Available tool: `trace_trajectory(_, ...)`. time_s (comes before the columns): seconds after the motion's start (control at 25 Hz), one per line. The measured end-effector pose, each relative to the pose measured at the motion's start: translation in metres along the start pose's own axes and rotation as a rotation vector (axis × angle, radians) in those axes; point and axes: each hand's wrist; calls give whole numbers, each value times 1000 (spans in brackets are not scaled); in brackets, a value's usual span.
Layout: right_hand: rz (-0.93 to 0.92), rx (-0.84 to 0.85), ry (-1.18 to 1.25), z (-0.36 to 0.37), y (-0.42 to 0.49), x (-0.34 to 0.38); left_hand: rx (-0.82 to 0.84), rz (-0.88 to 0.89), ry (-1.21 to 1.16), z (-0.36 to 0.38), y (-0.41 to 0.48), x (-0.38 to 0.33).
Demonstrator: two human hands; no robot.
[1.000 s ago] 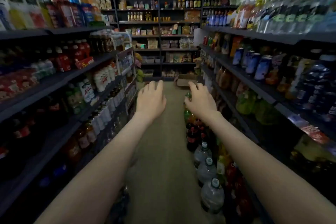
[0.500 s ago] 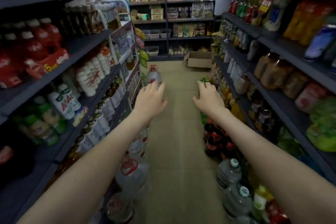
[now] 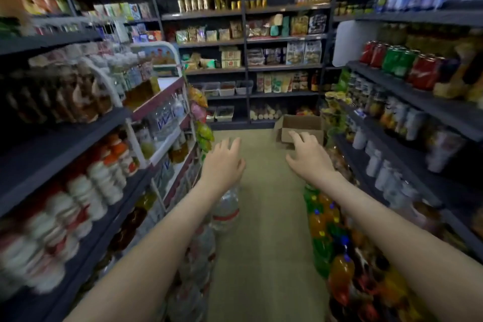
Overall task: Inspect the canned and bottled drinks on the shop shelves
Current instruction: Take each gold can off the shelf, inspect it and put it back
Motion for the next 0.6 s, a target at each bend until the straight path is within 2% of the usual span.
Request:
trace_trajectory(0.2, -46, -3, 23, 47, 196, -34, -4, -44, -5, 60, 182, 37)
trace_trajectory(0.44, -35, -8, 85, 137, 450, -97, -20, -43, -26, 187, 424, 81)
trace_trajectory(0.6, -25, -7, 77, 163, 622, -136, -35, -35, -17, 240, 594, 106)
Point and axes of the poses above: each hand's wrist, its own y-axis towards the middle knuckle, its own z-axis out of the palm, x = y × z, and after that the axes turned 10 degrees about y, right-handed
